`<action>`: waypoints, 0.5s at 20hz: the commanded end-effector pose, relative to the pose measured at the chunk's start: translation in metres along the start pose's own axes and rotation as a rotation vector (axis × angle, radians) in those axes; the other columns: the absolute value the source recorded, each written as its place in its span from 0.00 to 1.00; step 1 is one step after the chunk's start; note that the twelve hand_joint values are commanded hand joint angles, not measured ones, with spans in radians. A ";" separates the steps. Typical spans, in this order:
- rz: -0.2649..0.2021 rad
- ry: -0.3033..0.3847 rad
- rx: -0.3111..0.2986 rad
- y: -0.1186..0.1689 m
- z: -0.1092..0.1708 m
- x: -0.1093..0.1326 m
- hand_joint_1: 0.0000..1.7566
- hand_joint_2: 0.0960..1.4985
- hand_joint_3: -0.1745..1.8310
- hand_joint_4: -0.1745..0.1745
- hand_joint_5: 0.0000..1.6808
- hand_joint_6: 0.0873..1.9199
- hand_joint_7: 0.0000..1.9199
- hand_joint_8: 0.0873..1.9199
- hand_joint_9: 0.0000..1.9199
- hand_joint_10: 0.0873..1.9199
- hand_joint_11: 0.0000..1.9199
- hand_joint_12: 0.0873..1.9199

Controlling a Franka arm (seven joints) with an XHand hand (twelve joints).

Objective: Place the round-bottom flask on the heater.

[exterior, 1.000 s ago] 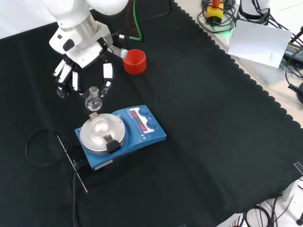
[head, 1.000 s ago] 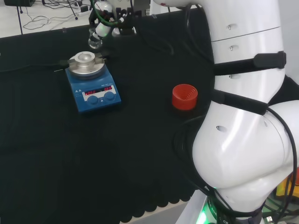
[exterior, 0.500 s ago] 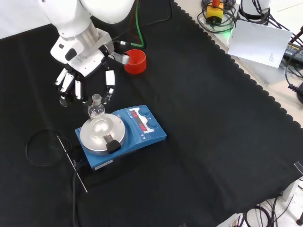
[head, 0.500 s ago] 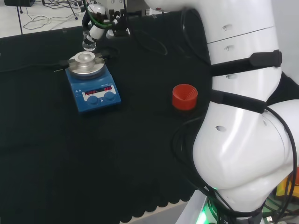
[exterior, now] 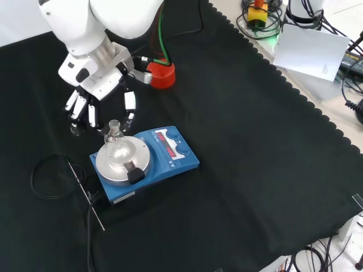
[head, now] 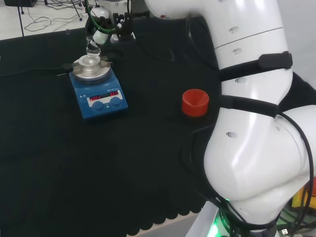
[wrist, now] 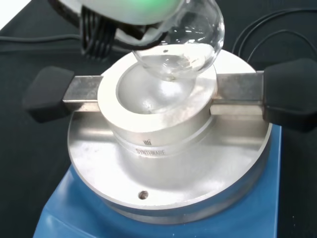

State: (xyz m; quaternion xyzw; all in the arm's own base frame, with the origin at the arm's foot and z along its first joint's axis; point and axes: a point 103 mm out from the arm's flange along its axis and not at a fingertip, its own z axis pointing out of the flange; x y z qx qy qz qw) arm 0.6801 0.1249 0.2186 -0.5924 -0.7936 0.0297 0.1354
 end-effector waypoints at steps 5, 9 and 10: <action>-0.005 -0.007 0.028 0.008 0.009 0.003 0.62 0.41 0.49 0.89 0.64 0.54 0.15 0.31 0.29 0.28 0.15 0.69; -0.004 -0.010 0.034 0.008 0.010 0.003 0.62 0.41 0.49 0.89 0.64 0.54 0.15 0.31 0.29 0.28 0.15 0.69; -0.004 -0.013 0.037 0.009 0.010 0.004 0.62 0.41 0.49 0.89 0.64 0.54 0.15 0.31 0.29 0.28 0.15 0.69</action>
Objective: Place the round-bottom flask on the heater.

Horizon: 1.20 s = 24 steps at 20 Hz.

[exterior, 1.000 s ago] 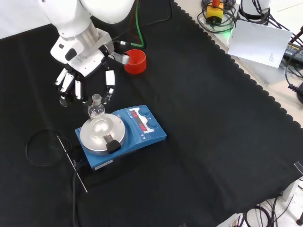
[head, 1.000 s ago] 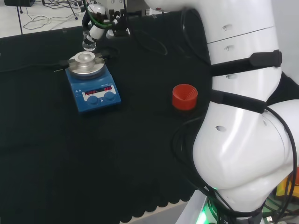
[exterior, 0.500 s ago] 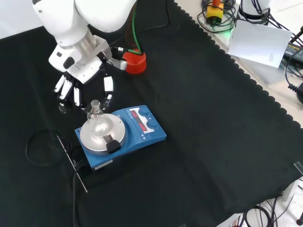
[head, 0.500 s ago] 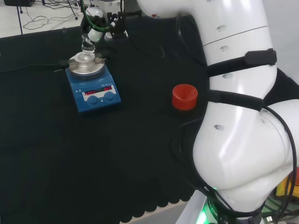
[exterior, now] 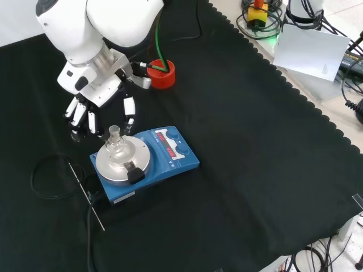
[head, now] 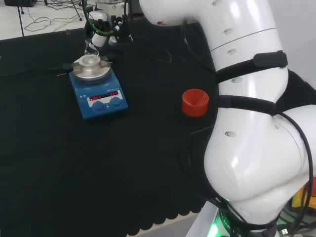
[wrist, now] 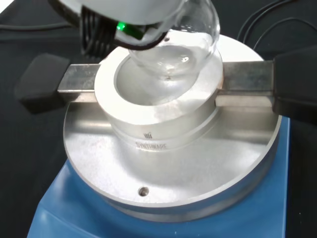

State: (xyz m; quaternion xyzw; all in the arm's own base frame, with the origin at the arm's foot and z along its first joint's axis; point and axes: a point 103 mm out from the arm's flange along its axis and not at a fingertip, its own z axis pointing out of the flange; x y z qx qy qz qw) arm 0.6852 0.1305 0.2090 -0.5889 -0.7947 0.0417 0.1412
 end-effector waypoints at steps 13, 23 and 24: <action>-0.010 -0.026 0.033 0.003 0.006 0.009 0.62 0.41 0.49 0.88 0.64 0.54 0.14 0.31 0.29 0.28 0.15 0.69; -0.024 -0.060 0.039 0.002 0.003 0.015 0.62 0.41 0.49 0.89 0.64 0.54 0.14 0.31 0.29 0.28 0.15 0.69; -0.025 -0.063 0.039 0.002 0.002 0.015 0.62 0.41 0.49 0.89 0.65 0.54 0.14 0.31 0.29 0.29 0.14 0.69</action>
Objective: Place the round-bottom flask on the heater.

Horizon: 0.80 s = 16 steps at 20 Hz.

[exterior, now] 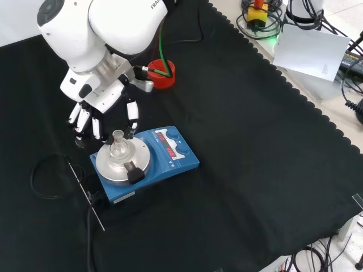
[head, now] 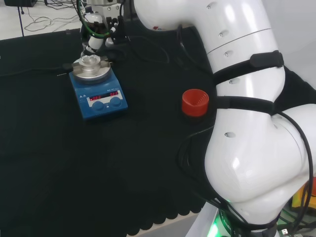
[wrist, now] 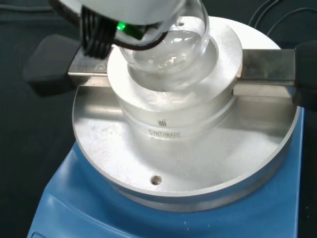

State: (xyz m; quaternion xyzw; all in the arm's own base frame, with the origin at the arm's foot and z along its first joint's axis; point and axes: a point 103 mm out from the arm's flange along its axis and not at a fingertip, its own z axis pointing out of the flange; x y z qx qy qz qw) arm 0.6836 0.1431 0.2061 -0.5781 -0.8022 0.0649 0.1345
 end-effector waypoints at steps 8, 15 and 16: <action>-0.002 -0.043 0.010 -0.005 -0.004 0.001 0.62 0.41 0.49 0.89 0.65 0.54 0.14 0.31 0.29 0.29 0.14 0.69; 0.003 -0.033 0.017 -0.006 -0.004 -0.001 0.61 0.42 0.48 0.89 0.64 0.53 0.14 0.31 0.28 0.29 0.14 0.69; 0.001 -0.029 0.017 -0.006 -0.003 -0.001 0.61 0.45 0.44 0.93 0.64 0.52 0.13 0.31 0.27 0.29 0.13 0.69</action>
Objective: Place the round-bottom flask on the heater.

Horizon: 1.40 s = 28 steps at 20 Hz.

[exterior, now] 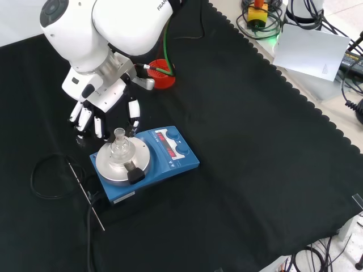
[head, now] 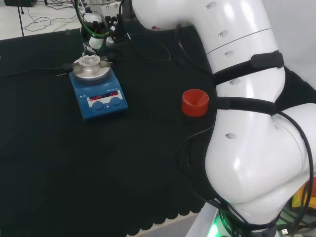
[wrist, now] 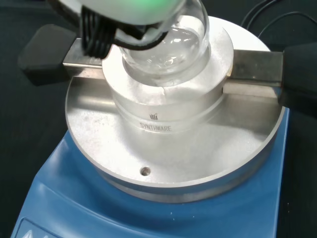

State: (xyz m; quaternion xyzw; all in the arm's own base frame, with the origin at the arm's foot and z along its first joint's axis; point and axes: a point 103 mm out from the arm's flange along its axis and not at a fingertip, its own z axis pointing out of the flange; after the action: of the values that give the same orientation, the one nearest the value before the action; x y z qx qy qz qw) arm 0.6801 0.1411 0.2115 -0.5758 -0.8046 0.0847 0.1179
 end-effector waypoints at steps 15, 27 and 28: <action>-0.011 0.026 0.009 -0.006 -0.001 0.004 0.52 0.40 0.41 0.38 0.44 0.40 0.08 0.31 0.21 0.32 0.08 0.71; 0.051 0.006 -0.088 -0.071 -0.040 0.011 0.51 0.39 0.42 0.41 0.36 0.39 0.07 0.31 0.21 0.32 0.07 0.71; 0.055 0.006 -0.093 -0.077 -0.041 0.013 0.51 0.39 0.42 0.41 0.35 0.39 0.07 0.31 0.21 0.32 0.07 0.71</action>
State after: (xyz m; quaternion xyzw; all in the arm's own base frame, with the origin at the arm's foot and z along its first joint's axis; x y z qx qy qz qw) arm 0.6490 0.1354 0.2386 -0.5823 -0.8007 0.0738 0.1197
